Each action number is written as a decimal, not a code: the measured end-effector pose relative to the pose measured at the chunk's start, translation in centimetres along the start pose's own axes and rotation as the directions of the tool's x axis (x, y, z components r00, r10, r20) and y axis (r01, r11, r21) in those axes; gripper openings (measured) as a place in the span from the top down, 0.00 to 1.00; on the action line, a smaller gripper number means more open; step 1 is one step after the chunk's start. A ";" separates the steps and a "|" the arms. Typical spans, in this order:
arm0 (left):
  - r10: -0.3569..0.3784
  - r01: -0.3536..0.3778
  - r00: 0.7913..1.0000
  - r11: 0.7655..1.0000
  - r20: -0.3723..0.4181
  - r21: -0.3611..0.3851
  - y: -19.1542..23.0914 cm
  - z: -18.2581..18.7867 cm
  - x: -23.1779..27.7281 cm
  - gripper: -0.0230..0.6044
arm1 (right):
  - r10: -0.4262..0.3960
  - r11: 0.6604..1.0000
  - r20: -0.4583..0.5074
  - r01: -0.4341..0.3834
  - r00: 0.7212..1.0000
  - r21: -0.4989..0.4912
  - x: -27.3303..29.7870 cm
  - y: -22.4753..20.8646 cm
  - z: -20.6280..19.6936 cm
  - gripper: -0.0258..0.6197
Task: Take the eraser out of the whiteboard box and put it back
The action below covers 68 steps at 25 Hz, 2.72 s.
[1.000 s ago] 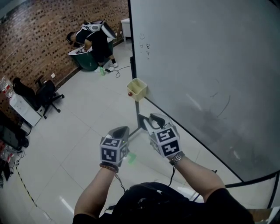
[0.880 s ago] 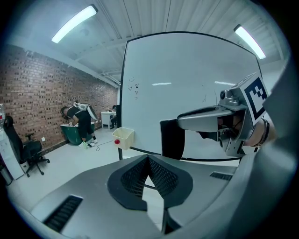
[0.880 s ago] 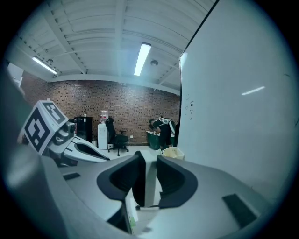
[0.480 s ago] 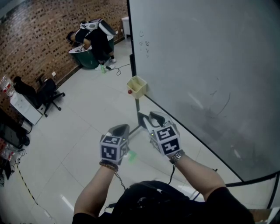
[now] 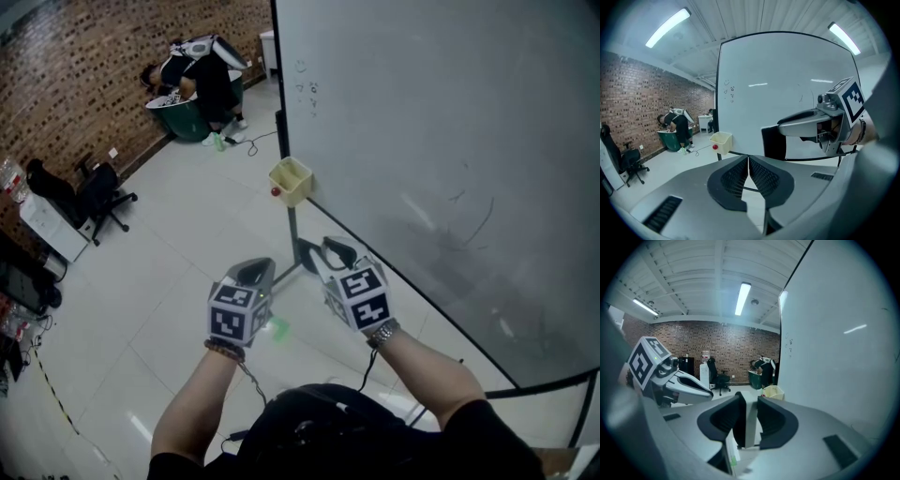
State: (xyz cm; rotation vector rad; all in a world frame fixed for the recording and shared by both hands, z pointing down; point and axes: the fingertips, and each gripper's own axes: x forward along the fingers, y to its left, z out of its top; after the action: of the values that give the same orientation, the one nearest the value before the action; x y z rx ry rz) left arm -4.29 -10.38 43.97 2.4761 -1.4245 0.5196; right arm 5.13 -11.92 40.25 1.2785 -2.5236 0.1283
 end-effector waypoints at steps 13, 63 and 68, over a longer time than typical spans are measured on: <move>-0.142 0.139 0.990 0.987 0.022 0.083 -3.4 1.3 1.3 0.68 | 0.082 0.997 0.005 -0.082 0.997 0.013 -1.1 -1.0 -0.8 0.73; -0.327 0.343 0.939 0.880 -0.104 0.329 -9.6 1.6 2.9 0.61 | 0.516 0.839 -0.016 -0.509 0.857 -0.192 -3.6 1.3 -1.5 0.73; -0.319 0.330 0.944 0.891 -0.086 0.313 -9.7 1.5 2.8 0.65 | 0.515 0.837 -0.018 -0.507 0.857 -0.206 -3.8 1.4 -1.8 0.73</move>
State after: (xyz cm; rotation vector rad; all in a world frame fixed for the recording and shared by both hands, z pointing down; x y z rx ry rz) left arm 5.67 -8.33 43.50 2.8676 -0.9383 0.7667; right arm 6.54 -7.74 40.81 0.5064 -2.7645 -0.0414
